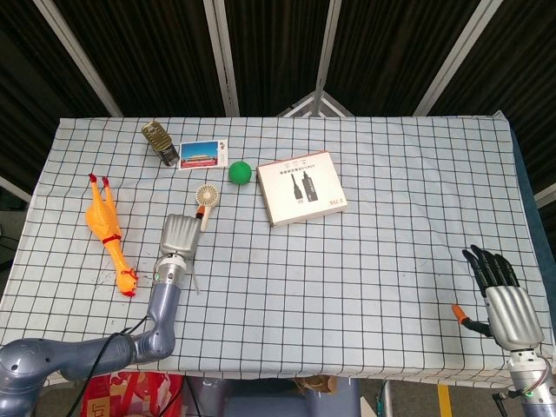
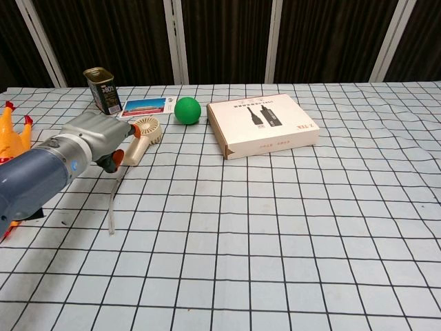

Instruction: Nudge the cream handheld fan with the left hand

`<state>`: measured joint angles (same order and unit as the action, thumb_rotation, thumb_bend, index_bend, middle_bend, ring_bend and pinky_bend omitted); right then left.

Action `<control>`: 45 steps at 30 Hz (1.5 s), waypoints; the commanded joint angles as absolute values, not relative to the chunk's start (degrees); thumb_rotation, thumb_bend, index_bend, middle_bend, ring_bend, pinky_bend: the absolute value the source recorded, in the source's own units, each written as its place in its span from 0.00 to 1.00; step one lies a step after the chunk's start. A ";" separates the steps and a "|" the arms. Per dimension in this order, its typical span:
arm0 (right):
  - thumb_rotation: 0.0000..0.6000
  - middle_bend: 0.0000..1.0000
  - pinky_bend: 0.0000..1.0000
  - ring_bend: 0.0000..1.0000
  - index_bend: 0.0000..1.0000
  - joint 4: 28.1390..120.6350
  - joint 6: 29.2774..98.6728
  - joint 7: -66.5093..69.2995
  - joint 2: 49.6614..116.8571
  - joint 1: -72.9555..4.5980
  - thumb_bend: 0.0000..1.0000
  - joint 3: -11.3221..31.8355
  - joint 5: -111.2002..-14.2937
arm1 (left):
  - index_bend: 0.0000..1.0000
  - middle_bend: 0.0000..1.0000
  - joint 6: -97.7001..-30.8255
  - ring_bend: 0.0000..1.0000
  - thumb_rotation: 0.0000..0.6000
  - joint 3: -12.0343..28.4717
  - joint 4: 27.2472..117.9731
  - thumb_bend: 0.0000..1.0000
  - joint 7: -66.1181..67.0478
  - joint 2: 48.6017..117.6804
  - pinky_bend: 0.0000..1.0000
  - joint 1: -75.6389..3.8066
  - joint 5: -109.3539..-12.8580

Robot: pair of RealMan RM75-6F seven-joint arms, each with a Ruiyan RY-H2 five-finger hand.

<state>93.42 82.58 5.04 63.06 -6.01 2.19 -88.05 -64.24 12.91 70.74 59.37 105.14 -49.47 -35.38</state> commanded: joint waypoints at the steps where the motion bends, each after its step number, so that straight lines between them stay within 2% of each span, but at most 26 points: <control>1: 1.00 0.00 0.04 0.00 0.00 93.41 82.59 5.04 63.08 -6.02 0.29 2.20 -88.04 | 0.18 0.93 -64.15 0.73 1.00 12.68 70.51 0.89 59.23 105.14 0.72 -49.26 -35.24; 15: 1.00 0.00 0.04 0.00 0.00 93.18 82.86 5.18 63.28 -5.96 0.29 2.00 -88.61 | 0.16 0.92 -63.03 0.73 1.00 11.74 68.02 0.89 56.68 106.37 0.72 -49.05 -37.58; 19: 1.00 0.00 0.04 0.00 0.00 93.01 83.02 5.35 63.29 -5.88 0.29 1.94 -88.76 | 0.10 0.90 -64.14 0.70 1.00 11.58 69.10 0.89 53.83 105.72 0.72 -48.50 -40.89; 23: 1.00 0.00 0.04 0.00 0.00 93.01 83.20 5.31 63.32 -5.84 0.29 1.91 -88.95 | 0.05 0.84 -67.45 0.64 1.00 10.73 71.84 0.85 47.81 103.85 0.69 -46.94 -48.33; 26: 1.00 0.00 0.04 0.00 0.00 93.00 83.26 5.17 63.37 -5.83 0.29 1.85 -89.09 | 0.01 0.77 -71.07 0.57 1.00 10.07 75.39 0.73 43.50 101.62 0.63 -45.01 -53.58; 29: 1.00 0.00 0.04 0.00 0.00 92.99 83.32 4.96 63.44 -5.79 0.29 1.78 -89.19 | 0.00 0.66 -74.83 0.47 1.00 8.77 80.24 0.59 39.83 98.41 0.55 -42.37 -58.22; 31: 1.00 0.00 0.04 0.00 0.00 93.01 83.26 4.85 63.45 -5.77 0.29 1.71 -89.18 | 0.00 0.56 -77.21 0.40 1.00 7.46 83.74 0.51 37.49 95.73 0.46 -40.19 -61.19; 36: 1.00 0.00 0.04 0.00 0.00 93.01 83.18 4.45 63.56 -5.77 0.29 1.74 -89.02 | 0.00 0.40 -81.96 0.30 1.00 4.27 90.59 0.39 33.09 90.03 0.29 -34.95 -66.03; 43: 1.00 0.00 0.04 0.00 0.00 92.91 83.12 2.98 63.87 -5.74 0.29 1.59 -89.08 | 0.00 0.13 -87.91 0.04 1.00 -1.69 97.49 0.25 27.35 82.16 0.07 -26.53 -71.55; 45: 1.00 0.00 0.04 0.00 0.00 92.79 83.25 2.67 64.02 -5.71 0.29 1.63 -89.11 | 0.00 0.06 -90.07 0.01 1.00 -3.62 97.87 0.22 25.67 80.40 0.03 -23.97 -73.65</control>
